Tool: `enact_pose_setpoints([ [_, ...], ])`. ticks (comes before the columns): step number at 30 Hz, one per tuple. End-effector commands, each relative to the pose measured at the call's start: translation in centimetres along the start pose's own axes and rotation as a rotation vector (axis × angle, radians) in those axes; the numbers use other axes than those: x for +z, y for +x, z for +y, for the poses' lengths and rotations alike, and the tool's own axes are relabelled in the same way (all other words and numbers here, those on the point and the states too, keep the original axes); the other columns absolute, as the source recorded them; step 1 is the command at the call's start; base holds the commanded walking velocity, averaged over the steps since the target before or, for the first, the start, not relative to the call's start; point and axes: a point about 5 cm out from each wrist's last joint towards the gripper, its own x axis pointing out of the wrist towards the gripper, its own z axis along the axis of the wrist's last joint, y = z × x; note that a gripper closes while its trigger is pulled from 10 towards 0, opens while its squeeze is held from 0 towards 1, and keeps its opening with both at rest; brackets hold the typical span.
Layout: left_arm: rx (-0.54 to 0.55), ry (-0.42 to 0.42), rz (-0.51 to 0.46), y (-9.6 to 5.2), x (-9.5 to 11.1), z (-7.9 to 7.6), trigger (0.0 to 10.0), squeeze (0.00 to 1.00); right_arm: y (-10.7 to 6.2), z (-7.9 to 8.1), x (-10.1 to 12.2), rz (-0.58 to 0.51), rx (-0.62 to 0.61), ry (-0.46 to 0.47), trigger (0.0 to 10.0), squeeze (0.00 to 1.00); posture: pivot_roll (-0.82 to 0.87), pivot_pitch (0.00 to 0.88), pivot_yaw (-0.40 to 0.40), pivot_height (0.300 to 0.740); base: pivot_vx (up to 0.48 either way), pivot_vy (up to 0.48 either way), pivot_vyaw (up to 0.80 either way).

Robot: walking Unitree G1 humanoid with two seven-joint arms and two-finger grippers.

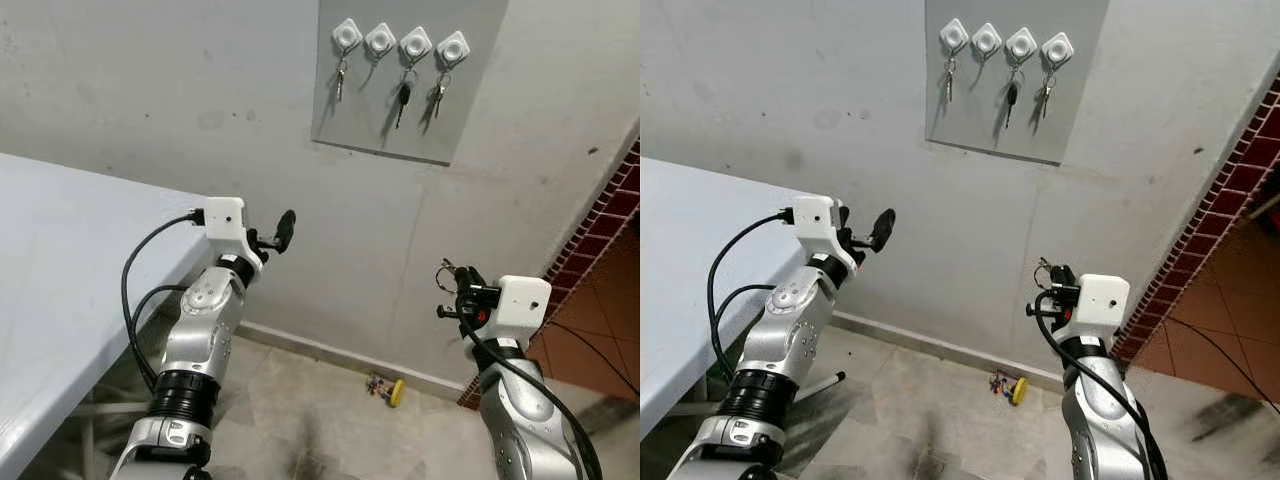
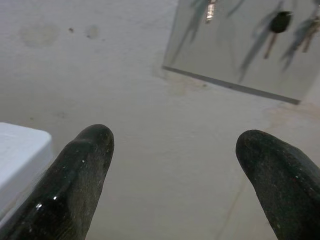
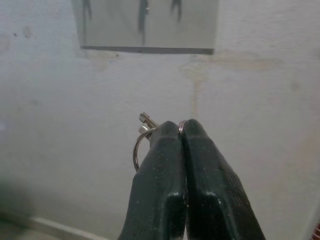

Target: Hang keys on a hook

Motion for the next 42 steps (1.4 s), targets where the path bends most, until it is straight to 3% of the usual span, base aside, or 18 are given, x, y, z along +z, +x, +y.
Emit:
enact_pose_setpoints([
  [1, -0.003, 0.005, -0.006, -0.03, 0.37, 0.11, 10.0, 0.0, -0.03, 0.18, 0.51, -0.026, 0.013, -0.003, 10.0, 0.0, -0.09, 0.0, -0.035, 0.711, 0.352, 0.0, 0.0],
  [42, 0.015, 0.005, 0.001, -0.27, 0.34, 0.2, 10.0, 0.0, -0.16, 0.5, 0.43, -0.023, 0.033, 0.01, 10.0, 0.0, -0.08, 0.01, -0.039, 0.711, 0.351, 0.0, 0.0],
])
